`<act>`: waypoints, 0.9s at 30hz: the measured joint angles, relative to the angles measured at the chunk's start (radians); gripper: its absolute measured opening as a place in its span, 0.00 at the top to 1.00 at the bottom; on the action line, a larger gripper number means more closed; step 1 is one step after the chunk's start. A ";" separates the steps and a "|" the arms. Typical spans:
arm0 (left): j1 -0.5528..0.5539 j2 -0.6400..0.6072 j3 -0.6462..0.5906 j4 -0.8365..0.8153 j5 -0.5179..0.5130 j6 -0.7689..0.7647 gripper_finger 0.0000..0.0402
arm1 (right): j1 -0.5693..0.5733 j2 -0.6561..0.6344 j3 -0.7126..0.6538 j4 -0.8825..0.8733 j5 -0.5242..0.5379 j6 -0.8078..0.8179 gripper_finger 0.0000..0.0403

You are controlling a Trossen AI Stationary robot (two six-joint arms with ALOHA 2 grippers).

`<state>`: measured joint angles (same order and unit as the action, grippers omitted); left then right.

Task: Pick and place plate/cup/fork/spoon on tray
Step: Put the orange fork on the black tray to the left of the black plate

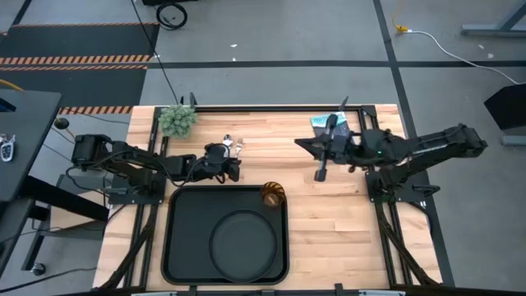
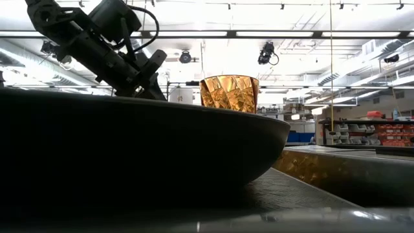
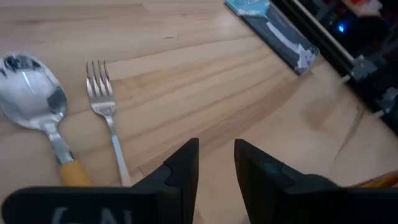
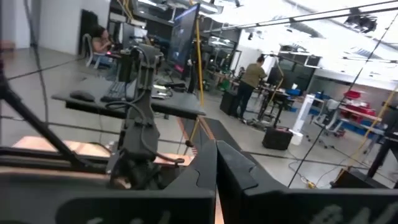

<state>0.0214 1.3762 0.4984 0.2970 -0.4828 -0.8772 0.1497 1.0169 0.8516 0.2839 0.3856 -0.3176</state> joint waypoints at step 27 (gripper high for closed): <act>0.150 0.317 0.479 -0.461 0.079 0.133 0.73 | 0.019 -0.222 0.000 -0.342 0.146 -0.030 0.98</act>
<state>0.1713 1.6934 0.9774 -0.1642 -0.4036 -0.7447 0.1687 0.7948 0.8513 -0.0581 0.5314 -0.3479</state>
